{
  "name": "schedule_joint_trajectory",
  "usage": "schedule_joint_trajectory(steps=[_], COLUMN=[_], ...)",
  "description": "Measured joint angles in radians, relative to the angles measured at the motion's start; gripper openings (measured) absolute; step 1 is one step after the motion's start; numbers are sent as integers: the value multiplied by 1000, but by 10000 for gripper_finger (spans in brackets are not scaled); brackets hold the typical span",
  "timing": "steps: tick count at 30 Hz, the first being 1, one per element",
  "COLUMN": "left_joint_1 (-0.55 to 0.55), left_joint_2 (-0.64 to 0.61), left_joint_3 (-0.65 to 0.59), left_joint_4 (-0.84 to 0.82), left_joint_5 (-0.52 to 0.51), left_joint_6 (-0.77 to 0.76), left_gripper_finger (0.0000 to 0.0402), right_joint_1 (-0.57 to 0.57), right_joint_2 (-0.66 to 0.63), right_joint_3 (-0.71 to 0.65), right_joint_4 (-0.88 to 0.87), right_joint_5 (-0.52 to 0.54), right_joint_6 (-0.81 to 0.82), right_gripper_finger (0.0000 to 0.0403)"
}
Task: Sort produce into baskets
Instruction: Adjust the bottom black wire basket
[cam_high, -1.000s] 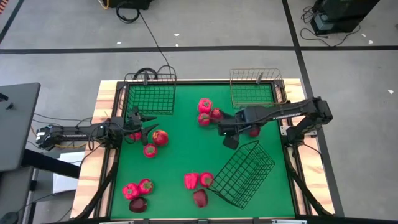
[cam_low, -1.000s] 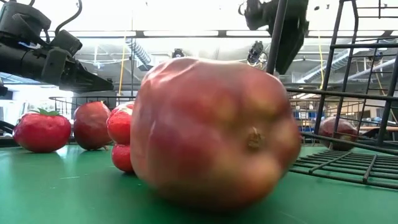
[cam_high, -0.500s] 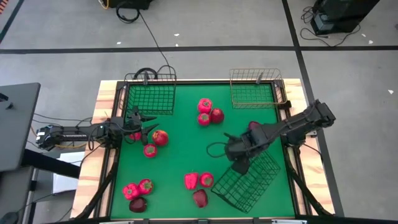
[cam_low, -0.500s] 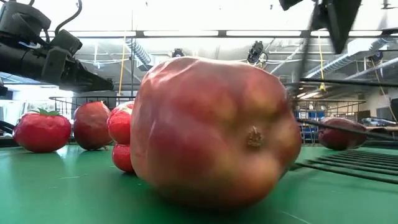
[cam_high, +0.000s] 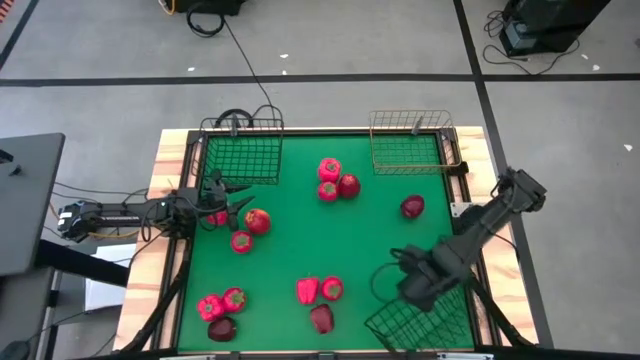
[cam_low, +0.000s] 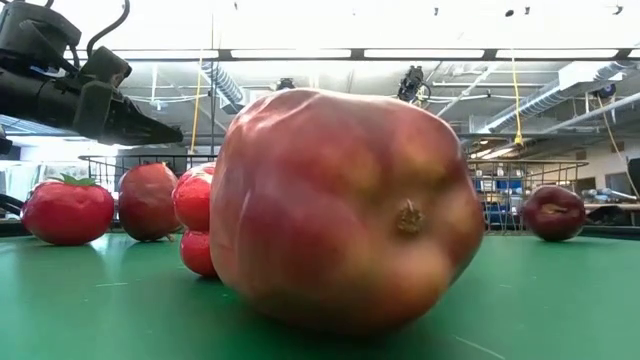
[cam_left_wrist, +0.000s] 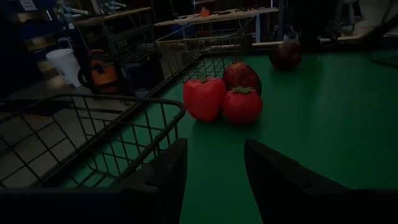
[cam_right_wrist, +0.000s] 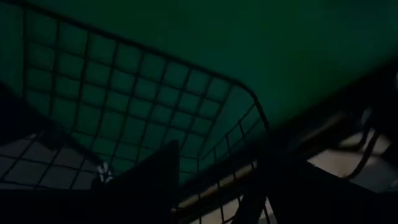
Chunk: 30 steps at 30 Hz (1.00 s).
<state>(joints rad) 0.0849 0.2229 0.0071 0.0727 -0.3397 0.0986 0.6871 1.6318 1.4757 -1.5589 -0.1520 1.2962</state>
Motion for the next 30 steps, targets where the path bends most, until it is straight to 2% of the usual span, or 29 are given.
schedule_joint_trajectory(steps=[6, 12, 19, 24, 27, 30], left_joint_1=[0, 0, 0, 0, 0, 0], left_joint_2=[0, 0, 0, 0, 0, 0], left_joint_3=[0, 0, 0, 0, 0, 0], left_joint_4=[6, 26, 75, 53, 42, 37], left_joint_5=[0, 0, -4, 17, 17, 17], left_joint_6=[-3, -5, 30, 29, 29, 28], left_gripper_finger=[166, 166, 166, 166, 166, 166], right_joint_1=[101, 100, -35, -170, -210, -243], right_joint_2=[-3, -7, -12, -10, -6, -6], right_joint_3=[3, 1, -6, -10, 7, 40], right_joint_4=[-6, -10, 7, 75, 115, 80], right_joint_5=[23, 47, 209, 183, 213, 256], right_joint_6=[159, 145, 82, -62, -174, -244], right_gripper_finger=[224, 224, 224, 224, 224, 224])
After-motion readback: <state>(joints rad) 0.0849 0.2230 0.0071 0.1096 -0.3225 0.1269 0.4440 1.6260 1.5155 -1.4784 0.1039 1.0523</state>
